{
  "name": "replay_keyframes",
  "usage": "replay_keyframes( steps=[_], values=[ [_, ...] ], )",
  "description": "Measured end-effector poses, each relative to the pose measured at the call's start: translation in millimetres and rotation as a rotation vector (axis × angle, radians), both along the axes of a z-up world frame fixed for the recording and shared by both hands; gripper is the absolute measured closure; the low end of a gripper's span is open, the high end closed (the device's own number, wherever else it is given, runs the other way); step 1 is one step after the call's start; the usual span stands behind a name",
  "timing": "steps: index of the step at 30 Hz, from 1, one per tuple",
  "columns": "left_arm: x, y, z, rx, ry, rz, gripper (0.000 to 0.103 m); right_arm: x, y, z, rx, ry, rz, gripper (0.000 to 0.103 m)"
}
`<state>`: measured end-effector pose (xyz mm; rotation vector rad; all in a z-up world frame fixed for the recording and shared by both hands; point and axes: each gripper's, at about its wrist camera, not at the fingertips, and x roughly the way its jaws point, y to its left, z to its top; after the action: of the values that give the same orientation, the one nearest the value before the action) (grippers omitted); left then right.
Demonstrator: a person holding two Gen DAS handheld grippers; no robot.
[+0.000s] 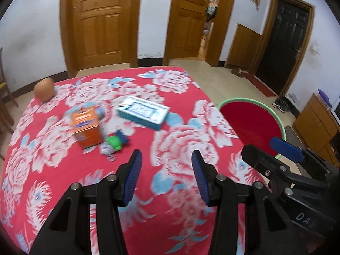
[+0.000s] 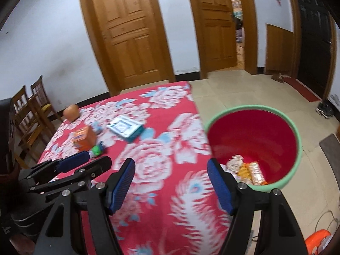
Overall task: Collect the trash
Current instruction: 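Move both open tools back toward the boxes on the bed, then grasp the orange box with the left tool while the right tool grasps the blue-white medicine box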
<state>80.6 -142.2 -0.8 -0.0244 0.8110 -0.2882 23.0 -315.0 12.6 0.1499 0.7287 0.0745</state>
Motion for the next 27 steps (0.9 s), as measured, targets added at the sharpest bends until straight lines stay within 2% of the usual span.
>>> replay_keyframes(
  steps=[10, 15, 23, 26, 27],
  values=[
    [-14.8, 64.9, -0.9, 0.013, -0.004, 0.138, 0.055, 10.4, 60.7, -1.1, -0.005, 0.004, 0.13, 0.03],
    [-18.7, 86.6, -4.7, 0.029, -0.011, 0.203, 0.055, 16.2, 87.1, -6.0, -0.001, 0.013, 0.183, 0.03],
    [-9.7, 113.0, -14.9, 0.001, 0.019, 0.259, 0.054, 31.2, 113.0, -13.8, 0.006, 0.036, 0.24, 0.03],
    [-0.3, 115.6, -17.4, -0.014, 0.025, 0.252, 0.047, 38.5, 116.3, -14.1, -0.004, 0.037, 0.245, 0.03],
    [4.5, 115.9, -17.9, -0.02, 0.027, 0.242, 0.043, 42.3, 114.7, -13.9, 0.0, 0.036, 0.243, 0.029]
  ],
)
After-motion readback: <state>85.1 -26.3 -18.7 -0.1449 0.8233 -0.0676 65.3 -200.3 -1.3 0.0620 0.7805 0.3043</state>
